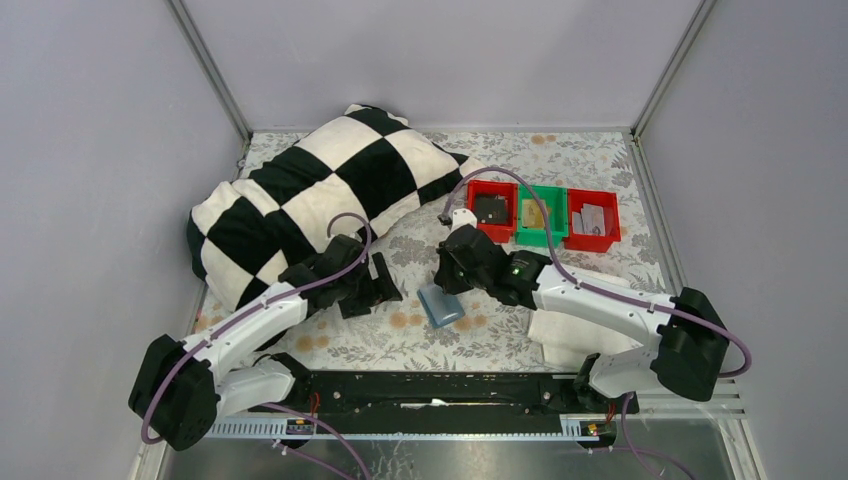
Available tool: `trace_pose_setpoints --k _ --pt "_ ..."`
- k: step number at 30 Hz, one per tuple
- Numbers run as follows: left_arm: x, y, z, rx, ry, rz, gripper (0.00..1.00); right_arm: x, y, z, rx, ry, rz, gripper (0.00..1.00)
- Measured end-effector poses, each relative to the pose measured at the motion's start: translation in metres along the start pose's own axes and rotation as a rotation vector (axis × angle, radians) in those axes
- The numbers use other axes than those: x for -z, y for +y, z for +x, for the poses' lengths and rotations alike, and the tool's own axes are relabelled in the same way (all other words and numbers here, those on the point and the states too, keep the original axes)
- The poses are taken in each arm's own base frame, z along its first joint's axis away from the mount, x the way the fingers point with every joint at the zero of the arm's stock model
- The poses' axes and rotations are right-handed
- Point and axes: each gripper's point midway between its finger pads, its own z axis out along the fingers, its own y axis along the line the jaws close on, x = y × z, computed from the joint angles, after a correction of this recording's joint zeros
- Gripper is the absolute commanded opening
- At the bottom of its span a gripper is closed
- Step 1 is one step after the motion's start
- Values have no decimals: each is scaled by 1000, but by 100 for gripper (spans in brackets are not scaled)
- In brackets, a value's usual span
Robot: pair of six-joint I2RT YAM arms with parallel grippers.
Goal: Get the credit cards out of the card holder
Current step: Open the card holder at the center of the board.
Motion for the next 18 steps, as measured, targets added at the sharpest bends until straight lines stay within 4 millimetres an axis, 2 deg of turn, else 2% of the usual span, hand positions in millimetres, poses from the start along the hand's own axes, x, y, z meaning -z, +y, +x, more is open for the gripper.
trace_pose_setpoints --k 4,12,18 --pt "6 -10 -13 -19 -42 9 88 0 -4 4 2 16 18 0" --pt "6 -10 -14 -34 -43 6 88 -3 -8 15 -25 44 24 0" --pt "7 -9 -14 -69 -40 1 92 2 21 15 -117 66 -107 0"
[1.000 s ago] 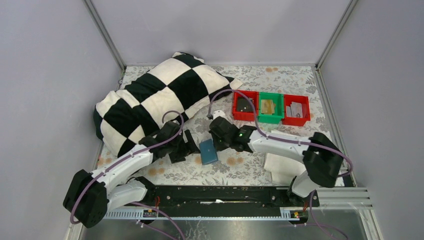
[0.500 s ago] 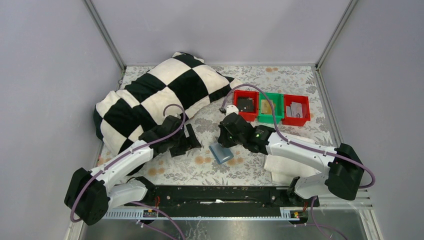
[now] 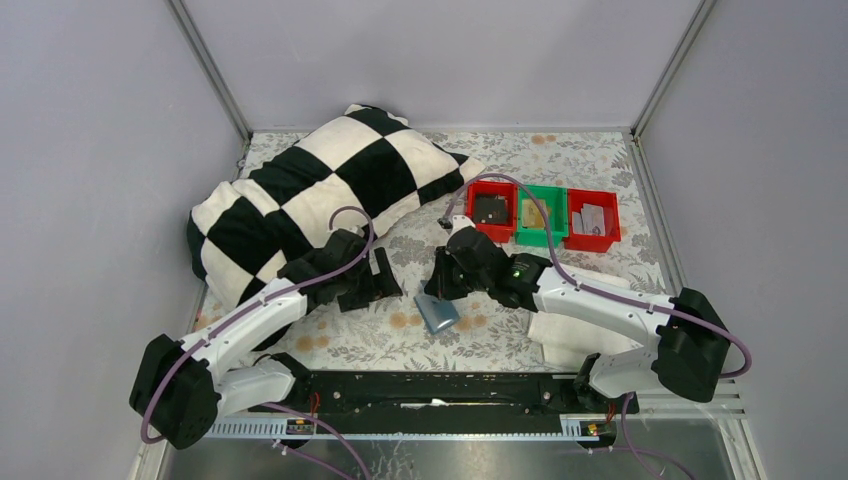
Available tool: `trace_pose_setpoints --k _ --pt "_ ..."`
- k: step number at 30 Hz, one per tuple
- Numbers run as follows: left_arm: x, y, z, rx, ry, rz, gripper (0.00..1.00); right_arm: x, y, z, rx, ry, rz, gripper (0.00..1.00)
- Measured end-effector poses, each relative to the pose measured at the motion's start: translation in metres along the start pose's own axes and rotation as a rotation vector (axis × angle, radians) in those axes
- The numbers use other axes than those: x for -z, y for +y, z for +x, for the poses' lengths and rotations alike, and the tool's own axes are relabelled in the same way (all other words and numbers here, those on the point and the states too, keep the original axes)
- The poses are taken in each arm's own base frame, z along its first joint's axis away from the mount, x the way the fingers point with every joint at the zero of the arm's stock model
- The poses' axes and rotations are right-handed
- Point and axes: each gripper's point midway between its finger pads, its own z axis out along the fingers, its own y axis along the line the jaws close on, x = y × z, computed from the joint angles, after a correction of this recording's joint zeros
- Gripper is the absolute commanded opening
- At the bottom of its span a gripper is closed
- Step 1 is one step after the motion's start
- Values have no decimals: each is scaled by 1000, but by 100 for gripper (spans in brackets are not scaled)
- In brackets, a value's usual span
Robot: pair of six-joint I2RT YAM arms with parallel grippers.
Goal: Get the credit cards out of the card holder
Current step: Open the card holder at the center of the board.
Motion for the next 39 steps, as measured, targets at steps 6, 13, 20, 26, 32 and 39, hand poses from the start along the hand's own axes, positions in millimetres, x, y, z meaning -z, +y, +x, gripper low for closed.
trace_pose_setpoints --k 6,13,20,26,32,39 --pt "8 -8 -15 -46 -34 -11 93 3 34 -3 -108 18 -144 0" --pt "14 -17 -26 -78 -62 1 93 2 41 -7 -198 -2 -185 0" --pt "9 -12 -22 -74 -45 -12 93 -9 -57 37 -245 -4 88 0" --pt "1 -4 -8 -63 -6 -12 92 -9 -128 99 -272 75 289 0" --pt "-3 -9 -1 -53 23 35 92 -12 -140 92 -247 41 353 27" --pt "-5 -12 1 -49 30 59 91 -2 -147 84 -189 27 407 53"
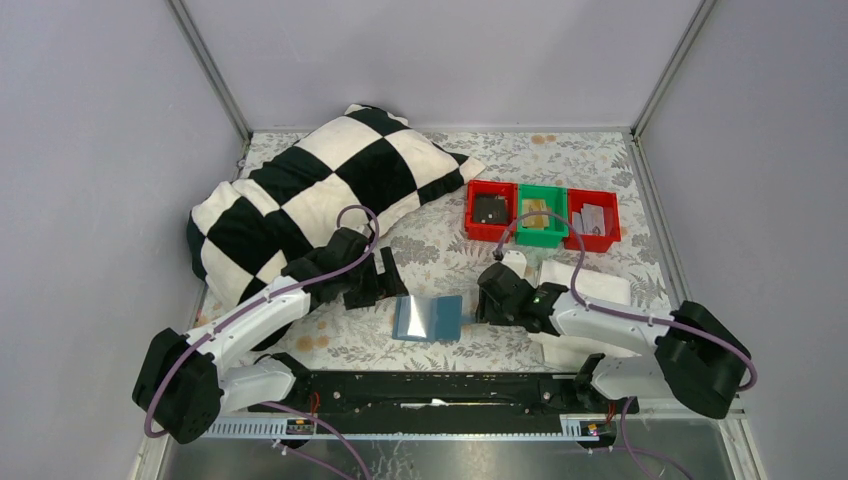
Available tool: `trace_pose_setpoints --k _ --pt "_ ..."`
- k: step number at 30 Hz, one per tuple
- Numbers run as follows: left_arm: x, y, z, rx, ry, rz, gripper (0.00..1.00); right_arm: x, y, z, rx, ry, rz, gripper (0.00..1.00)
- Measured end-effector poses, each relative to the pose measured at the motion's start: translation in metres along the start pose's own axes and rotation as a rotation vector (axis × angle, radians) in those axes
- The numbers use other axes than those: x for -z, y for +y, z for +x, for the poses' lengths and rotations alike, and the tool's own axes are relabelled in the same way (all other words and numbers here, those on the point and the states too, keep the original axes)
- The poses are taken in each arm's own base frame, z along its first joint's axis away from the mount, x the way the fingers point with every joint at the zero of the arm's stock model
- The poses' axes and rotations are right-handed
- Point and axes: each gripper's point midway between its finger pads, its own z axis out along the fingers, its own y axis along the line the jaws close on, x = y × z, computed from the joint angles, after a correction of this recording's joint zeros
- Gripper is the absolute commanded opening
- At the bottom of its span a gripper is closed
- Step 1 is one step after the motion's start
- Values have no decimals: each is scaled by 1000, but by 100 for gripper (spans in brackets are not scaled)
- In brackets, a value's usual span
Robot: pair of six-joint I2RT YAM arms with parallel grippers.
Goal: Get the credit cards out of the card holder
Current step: Open the card holder at the center of the board, then remove the credit card from the card holder.
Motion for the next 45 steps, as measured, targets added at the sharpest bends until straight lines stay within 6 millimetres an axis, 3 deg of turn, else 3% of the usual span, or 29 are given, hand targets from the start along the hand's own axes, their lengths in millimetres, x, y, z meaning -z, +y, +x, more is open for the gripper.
trace_pose_setpoints --k 3,9,13,20,29,35,45 --pt "0 -4 1 1 10 23 91 11 2 -7 9 -21 -10 54" --pt "-2 -14 10 -11 43 82 91 41 38 -48 -3 -114 -118 54" --pt "-4 -17 11 -13 51 97 89 54 56 -62 -1 -144 -178 51" --pt "-12 -15 13 0 69 86 81 62 92 -65 39 -113 -278 42" --pt "-16 -17 14 10 75 93 80 52 131 -39 109 -18 -366 32" --pt "-19 -16 17 20 80 102 81 35 127 -30 107 -4 -343 31" --pt "-18 -21 20 19 90 116 80 -5 70 23 106 104 -214 27"
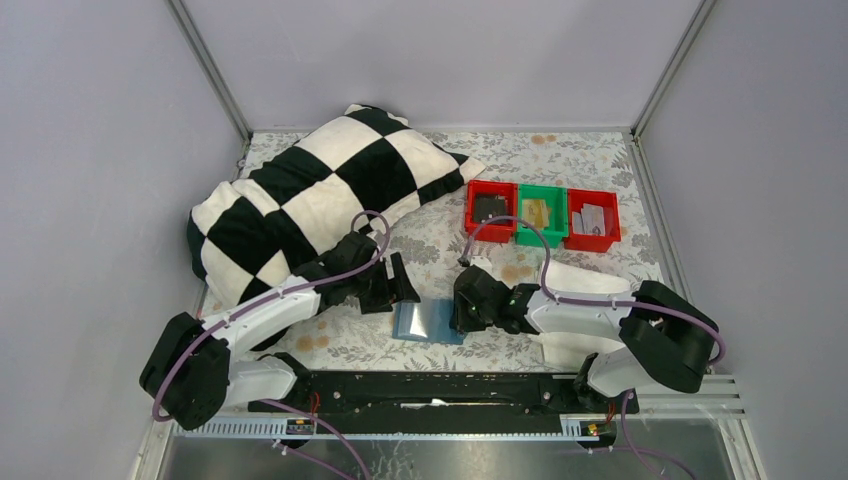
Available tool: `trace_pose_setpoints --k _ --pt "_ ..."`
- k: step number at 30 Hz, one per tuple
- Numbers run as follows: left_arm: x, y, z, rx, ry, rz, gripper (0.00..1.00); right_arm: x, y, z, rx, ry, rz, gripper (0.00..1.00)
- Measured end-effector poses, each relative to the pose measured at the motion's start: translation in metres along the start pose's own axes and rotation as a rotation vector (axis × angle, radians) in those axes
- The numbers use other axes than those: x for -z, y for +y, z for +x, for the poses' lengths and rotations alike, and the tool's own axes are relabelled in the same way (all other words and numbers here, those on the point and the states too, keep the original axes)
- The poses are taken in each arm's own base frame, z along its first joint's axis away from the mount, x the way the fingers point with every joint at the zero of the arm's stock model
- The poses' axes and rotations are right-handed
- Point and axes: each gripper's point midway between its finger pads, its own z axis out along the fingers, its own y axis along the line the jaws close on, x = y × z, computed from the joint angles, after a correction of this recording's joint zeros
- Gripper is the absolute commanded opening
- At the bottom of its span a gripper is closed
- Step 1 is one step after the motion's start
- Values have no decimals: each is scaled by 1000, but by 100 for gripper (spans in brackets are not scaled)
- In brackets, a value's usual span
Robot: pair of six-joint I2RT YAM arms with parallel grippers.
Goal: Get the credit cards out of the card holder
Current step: Remove the credit card from the card holder.
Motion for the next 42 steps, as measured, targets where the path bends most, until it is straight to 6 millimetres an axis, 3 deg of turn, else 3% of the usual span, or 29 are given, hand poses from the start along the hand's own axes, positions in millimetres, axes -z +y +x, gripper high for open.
trace_pose_setpoints --k 10,19,30,42 --pt "-5 -20 14 -40 22 52 81 -5 -2 -2 -45 -22 -25 28" --pt "-27 -19 25 -39 81 24 82 -5 -3 -4 -81 -34 -59 28" --pt "-40 -75 35 -48 110 234 82 2 -14 -5 -106 -63 -66 29" --pt "-61 -86 45 -4 161 277 81 22 -25 4 -124 -106 -110 31"
